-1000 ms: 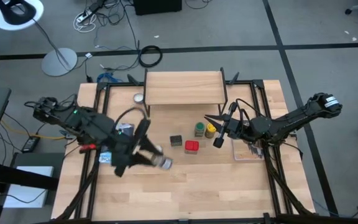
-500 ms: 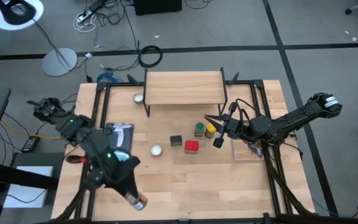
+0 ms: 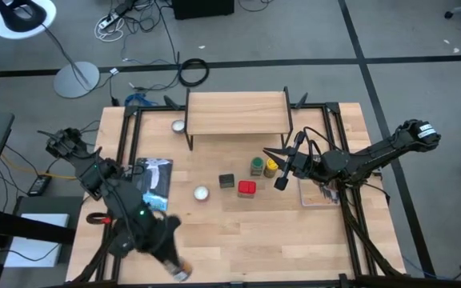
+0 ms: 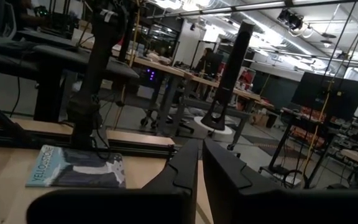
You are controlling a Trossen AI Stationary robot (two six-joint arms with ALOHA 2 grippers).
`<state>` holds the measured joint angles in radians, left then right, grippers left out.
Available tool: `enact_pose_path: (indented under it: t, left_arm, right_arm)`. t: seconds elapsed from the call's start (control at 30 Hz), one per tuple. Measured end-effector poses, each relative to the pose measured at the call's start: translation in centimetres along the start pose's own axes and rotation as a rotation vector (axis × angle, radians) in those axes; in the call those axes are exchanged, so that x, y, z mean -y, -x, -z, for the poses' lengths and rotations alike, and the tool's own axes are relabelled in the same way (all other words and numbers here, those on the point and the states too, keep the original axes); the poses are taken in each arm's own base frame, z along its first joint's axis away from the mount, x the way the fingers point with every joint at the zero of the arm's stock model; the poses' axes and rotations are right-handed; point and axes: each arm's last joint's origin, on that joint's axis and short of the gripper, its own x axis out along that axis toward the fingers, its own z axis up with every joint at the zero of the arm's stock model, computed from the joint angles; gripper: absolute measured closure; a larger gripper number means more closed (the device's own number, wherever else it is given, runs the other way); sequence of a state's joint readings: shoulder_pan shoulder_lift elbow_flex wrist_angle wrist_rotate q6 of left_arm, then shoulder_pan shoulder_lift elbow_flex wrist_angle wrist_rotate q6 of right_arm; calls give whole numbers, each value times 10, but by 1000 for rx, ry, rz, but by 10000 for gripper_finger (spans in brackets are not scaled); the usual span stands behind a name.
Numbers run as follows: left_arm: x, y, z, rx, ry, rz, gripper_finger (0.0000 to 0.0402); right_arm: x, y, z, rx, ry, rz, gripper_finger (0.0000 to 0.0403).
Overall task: Shelf spices
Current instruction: Put the brown seasoning bottle on the shelf
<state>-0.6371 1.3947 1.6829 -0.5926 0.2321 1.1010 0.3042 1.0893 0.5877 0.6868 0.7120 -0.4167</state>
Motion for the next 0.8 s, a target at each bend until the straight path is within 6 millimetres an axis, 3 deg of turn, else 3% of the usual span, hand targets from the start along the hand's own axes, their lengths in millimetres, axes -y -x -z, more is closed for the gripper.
enact_pose_path:
  t: [0.23, 0.53, 0.8]
  left_arm:
    - [-26, 6, 21, -220, 327, -348, 247]
    - [-56, 33, 64, -349, 801, -829, 247]
    - [-69, 61, 105, -482, 953, -1129, 247]
  right_arm:
    - [0, 0, 0, 0, 0, 0, 378]
    - [0, 0, -1, 10, -9, 5, 378]
    - [0, 0, -1, 12, -10, 1, 380]
